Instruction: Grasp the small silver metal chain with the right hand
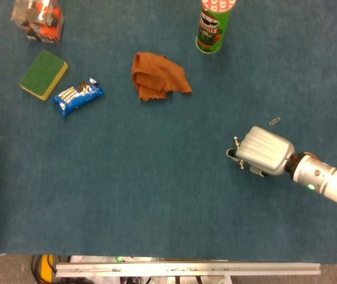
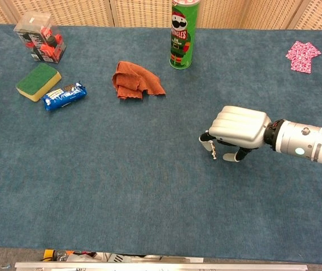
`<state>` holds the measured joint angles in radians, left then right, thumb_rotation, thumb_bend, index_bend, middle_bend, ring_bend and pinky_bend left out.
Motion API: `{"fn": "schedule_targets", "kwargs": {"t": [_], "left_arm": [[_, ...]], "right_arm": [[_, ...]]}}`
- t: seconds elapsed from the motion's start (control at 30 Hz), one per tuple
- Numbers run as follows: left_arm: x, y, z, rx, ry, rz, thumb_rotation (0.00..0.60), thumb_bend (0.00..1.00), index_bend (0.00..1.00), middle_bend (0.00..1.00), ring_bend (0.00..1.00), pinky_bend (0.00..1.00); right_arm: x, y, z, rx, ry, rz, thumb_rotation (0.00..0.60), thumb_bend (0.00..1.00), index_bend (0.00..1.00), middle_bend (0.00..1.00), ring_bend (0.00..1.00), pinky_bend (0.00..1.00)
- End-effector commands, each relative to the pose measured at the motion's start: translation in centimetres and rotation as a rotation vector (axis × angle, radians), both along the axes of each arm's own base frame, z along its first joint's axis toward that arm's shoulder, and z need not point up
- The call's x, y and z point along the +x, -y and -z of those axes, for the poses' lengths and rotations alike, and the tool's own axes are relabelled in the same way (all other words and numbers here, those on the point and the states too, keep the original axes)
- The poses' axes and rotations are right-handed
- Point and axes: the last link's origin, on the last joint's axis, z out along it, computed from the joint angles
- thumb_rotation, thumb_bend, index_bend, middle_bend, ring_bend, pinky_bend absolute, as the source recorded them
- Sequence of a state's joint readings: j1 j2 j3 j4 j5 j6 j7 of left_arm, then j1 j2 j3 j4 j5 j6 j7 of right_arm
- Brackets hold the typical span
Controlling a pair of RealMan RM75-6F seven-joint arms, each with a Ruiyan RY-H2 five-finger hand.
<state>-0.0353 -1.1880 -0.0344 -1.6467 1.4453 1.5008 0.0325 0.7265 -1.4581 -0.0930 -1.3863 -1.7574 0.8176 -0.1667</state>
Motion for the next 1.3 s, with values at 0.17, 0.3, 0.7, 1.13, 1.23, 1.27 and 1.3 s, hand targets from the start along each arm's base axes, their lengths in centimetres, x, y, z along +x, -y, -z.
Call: {"fn": "schedule_targets", "kwargs": {"t": [0.17, 0.3, 0.7, 1.13, 1.23, 1.27, 1.3], "left_arm": [[-0.1, 0.0, -0.1, 0.003, 0.002, -0.001, 0.600, 0.17, 0.00, 0.00, 0.00, 0.00], [-0.2, 0.1, -0.1, 0.005, 0.002, -0.005, 0.600, 0.17, 0.00, 0.00, 0.00, 0.00], [-0.3, 0.1, -0.1, 0.003, 0.004, -0.005, 0.600, 0.17, 0.00, 0.00, 0.00, 0.00], [-0.5, 0.1, -0.2, 0.007, 0.007, -0.010, 0.600, 0.17, 0.00, 0.00, 0.00, 0.00], [-0.6, 0.2, -0.2, 0.007, 0.007, -0.012, 0.600, 0.17, 0.00, 0.00, 0.00, 0.00], [-0.6, 0.2, -0.2, 0.007, 0.007, -0.013, 0.600, 0.17, 0.00, 0.00, 0.00, 0.00], [-0.6, 0.2, -0.2, 0.006, 0.007, -0.014, 0.600, 0.17, 0.00, 0.00, 0.00, 0.00]], "right_arm": [[-0.1, 0.3, 0.7, -0.006, 0.008, 0.011, 0.600, 0.24, 0.47, 0.93, 0.99, 1.00], [-0.1, 0.3, 0.8, -0.012, 0.017, 0.014, 0.600, 0.24, 0.49, 0.94, 0.99, 1.00], [-0.2, 0.3, 1.5, -0.015, 0.028, 0.013, 0.600, 0.24, 0.53, 0.95, 0.99, 1.00], [0.0, 0.5, 2.0, -0.005, 0.022, 0.018, 0.600, 0.24, 0.53, 0.95, 0.99, 1.00], [0.0, 0.5, 2.1, 0.000, 0.020, 0.021, 0.600, 0.24, 0.53, 0.95, 0.99, 1.00], [0.0, 0.5, 2.1, 0.002, 0.018, 0.021, 0.600, 0.26, 0.53, 0.95, 0.99, 1.00], [0.0, 0.5, 2.1, 0.004, 0.016, 0.022, 0.600, 0.27, 0.54, 0.95, 0.99, 1.00]]}}
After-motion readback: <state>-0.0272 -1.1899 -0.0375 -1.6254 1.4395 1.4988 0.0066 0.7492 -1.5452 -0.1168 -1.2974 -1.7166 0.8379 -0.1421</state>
